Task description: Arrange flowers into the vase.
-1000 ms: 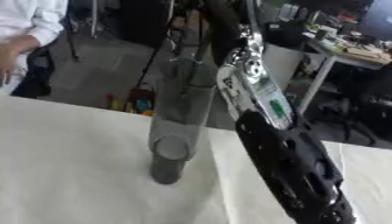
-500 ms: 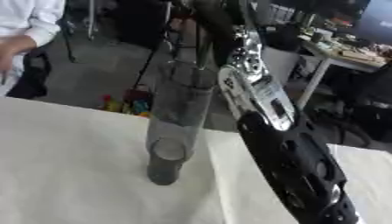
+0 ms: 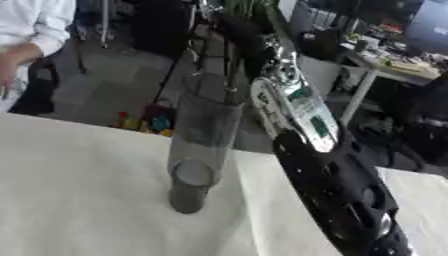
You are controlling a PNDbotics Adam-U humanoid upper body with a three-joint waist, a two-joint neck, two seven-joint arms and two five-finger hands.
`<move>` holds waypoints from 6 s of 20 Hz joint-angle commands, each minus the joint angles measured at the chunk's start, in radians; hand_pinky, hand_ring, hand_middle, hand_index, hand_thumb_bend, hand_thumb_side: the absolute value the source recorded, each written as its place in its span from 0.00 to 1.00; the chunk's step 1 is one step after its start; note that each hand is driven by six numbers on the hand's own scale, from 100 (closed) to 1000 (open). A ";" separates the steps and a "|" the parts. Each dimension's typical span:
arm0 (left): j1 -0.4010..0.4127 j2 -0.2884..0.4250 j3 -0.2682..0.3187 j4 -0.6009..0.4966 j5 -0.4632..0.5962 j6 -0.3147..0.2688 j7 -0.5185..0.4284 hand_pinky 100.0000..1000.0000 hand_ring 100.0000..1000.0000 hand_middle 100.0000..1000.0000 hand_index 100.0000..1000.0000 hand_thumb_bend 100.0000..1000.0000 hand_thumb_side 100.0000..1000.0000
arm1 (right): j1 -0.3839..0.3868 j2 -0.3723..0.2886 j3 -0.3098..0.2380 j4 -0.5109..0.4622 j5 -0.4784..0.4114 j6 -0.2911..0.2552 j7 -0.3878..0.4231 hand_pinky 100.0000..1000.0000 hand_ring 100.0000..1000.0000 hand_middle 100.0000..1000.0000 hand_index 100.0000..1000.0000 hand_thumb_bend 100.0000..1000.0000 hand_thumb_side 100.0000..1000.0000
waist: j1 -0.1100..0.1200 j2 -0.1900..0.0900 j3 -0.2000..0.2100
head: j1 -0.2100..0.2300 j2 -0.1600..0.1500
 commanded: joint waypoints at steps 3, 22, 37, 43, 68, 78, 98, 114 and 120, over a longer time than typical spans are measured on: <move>-0.011 0.011 0.010 -0.017 0.002 0.000 0.001 0.79 0.90 0.74 0.87 0.00 1.00 | -0.015 -0.028 -0.012 -0.034 0.009 -0.005 -0.014 0.79 0.56 0.47 0.66 0.00 0.38 | 0.009 -0.037 0.001 | 0.002 -0.004; -0.012 0.011 0.009 -0.017 0.005 0.001 -0.003 0.79 0.90 0.74 0.87 0.00 1.00 | -0.003 -0.041 0.002 -0.042 0.048 -0.019 -0.015 0.82 0.60 0.50 0.68 0.00 0.54 | 0.008 -0.045 -0.006 | 0.002 -0.001; -0.006 0.013 0.011 -0.017 0.006 0.001 0.001 0.79 0.90 0.74 0.87 0.00 1.00 | 0.016 -0.076 0.014 -0.075 0.219 0.132 0.200 0.86 0.65 0.56 0.75 0.00 0.48 | 0.012 -0.057 -0.024 | 0.009 0.015; -0.006 0.013 0.011 -0.017 0.006 0.001 0.001 0.79 0.90 0.74 0.87 0.00 1.00 | 0.025 -0.085 0.019 -0.083 0.279 0.171 0.282 0.89 0.71 0.60 0.78 0.00 0.52 | 0.010 -0.062 -0.031 | 0.011 0.015; -0.008 0.012 0.010 -0.017 0.011 0.005 0.000 0.79 0.90 0.74 0.86 0.00 1.00 | 0.042 -0.104 0.015 -0.090 0.353 0.296 0.477 1.00 0.86 0.77 0.91 0.00 0.80 | 0.008 -0.067 -0.039 | 0.012 0.012; -0.006 0.011 0.009 -0.017 0.011 0.009 0.000 0.79 0.90 0.73 0.86 0.00 1.00 | 0.040 -0.113 0.009 -0.087 0.396 0.269 0.568 1.00 0.89 0.81 1.00 0.18 0.91 | 0.009 -0.070 -0.041 | 0.015 0.014; -0.005 0.014 0.010 -0.017 0.007 0.015 0.007 0.79 0.90 0.73 0.86 0.00 1.00 | 0.051 -0.137 0.005 -0.054 0.443 0.272 0.743 1.00 0.92 0.85 1.00 0.45 0.77 | -0.007 -0.084 -0.048 | 0.025 0.021; -0.001 0.015 0.010 -0.017 0.004 0.017 0.008 0.79 0.90 0.73 0.86 0.00 1.00 | 0.057 -0.153 0.006 -0.075 0.478 0.262 0.822 1.00 0.93 0.86 1.00 0.48 0.67 | 0.000 -0.083 -0.059 | 0.026 0.026; -0.002 0.016 0.011 -0.017 0.004 0.016 0.010 0.79 0.90 0.73 0.86 0.00 1.00 | 0.074 -0.168 0.005 -0.070 0.494 0.268 0.827 1.00 0.93 0.86 1.00 0.47 0.68 | 0.003 -0.083 -0.061 | 0.024 0.026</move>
